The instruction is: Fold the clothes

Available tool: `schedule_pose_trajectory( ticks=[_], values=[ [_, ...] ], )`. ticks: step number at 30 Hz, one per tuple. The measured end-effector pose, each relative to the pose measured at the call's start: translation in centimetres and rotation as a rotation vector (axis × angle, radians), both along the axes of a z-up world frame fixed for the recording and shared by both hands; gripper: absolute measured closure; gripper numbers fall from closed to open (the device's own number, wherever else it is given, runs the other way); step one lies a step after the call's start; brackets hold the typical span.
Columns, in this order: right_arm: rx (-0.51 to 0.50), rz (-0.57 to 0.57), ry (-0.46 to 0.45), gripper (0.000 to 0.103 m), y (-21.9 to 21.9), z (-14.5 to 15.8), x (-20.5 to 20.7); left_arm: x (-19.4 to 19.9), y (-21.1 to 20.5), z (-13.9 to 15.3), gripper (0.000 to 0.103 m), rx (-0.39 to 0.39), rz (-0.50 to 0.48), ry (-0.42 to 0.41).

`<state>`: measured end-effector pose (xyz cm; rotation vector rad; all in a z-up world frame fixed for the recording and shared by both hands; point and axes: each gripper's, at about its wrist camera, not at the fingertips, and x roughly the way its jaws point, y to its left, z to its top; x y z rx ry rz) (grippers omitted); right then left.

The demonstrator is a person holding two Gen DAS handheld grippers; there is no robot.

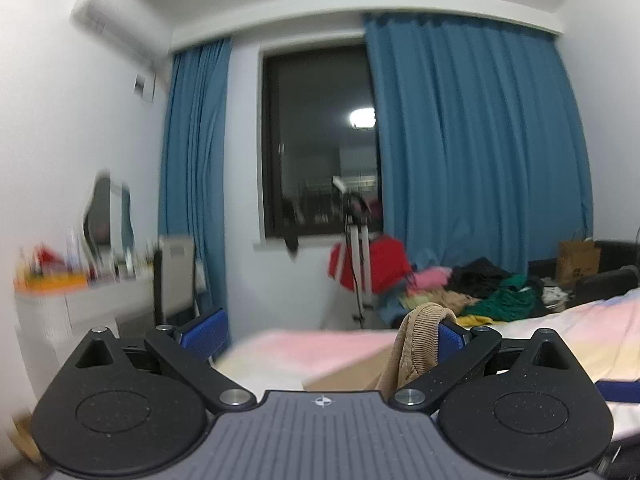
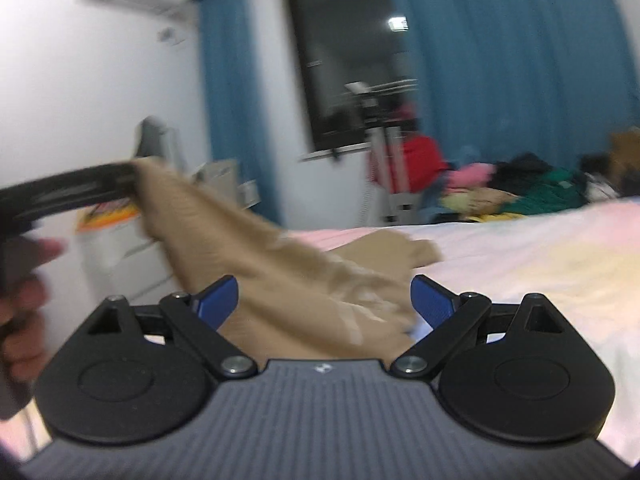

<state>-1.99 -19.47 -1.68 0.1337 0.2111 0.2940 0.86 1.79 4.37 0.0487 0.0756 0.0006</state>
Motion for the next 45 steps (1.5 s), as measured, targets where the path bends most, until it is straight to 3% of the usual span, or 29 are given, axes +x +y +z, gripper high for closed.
schedule_pose_trajectory(
  ticks=[4,12,16,20,24,26,31,34,39,41,45],
  values=[
    [-0.088,0.045,0.054,0.008,3.0,-1.6,1.0,1.0,1.9,-1.8,0.001,-0.068,-0.031,0.057],
    [-0.165,0.065,0.189,0.008,8.5,-4.5,4.9,4.0,3.7,-6.1,0.001,-0.062,-0.070,0.145],
    [-0.153,-0.018,0.197,0.008,8.1,-4.9,5.6,6.1,5.5,-6.6,0.001,-0.123,-0.044,0.193],
    [-0.057,-0.167,0.221,0.008,5.5,-4.7,6.3,7.3,7.3,-6.6,0.001,-0.189,-0.042,0.252],
    [0.054,-0.286,0.253,0.008,2.3,-4.0,7.0,7.6,7.0,-7.8,0.001,-0.178,-0.077,0.323],
    [0.054,-0.331,0.221,0.008,1.3,-3.6,6.8,7.7,6.5,-8.3,0.000,-0.156,-0.075,0.346],
    [0.069,-0.433,0.130,0.008,-1.5,-1.5,5.8,7.2,3.5,-10.1,0.000,0.060,-0.043,0.384],
    [0.093,-0.469,0.100,0.008,-3.3,-0.6,5.4,6.6,2.2,-10.8,0.000,0.130,-0.043,0.383],
    [0.062,-0.453,0.074,0.008,-3.5,0.0,5.3,5.5,3.3,-9.1,0.000,0.058,0.035,0.269],
    [0.024,-0.431,0.112,0.008,-3.0,-0.2,5.8,5.0,4.5,-7.9,0.000,-0.003,0.060,0.219],
    [-0.090,-0.355,0.272,0.008,-1.4,-2.1,7.8,4.8,7.1,-5.9,0.000,-0.094,0.089,0.181]
  ],
)
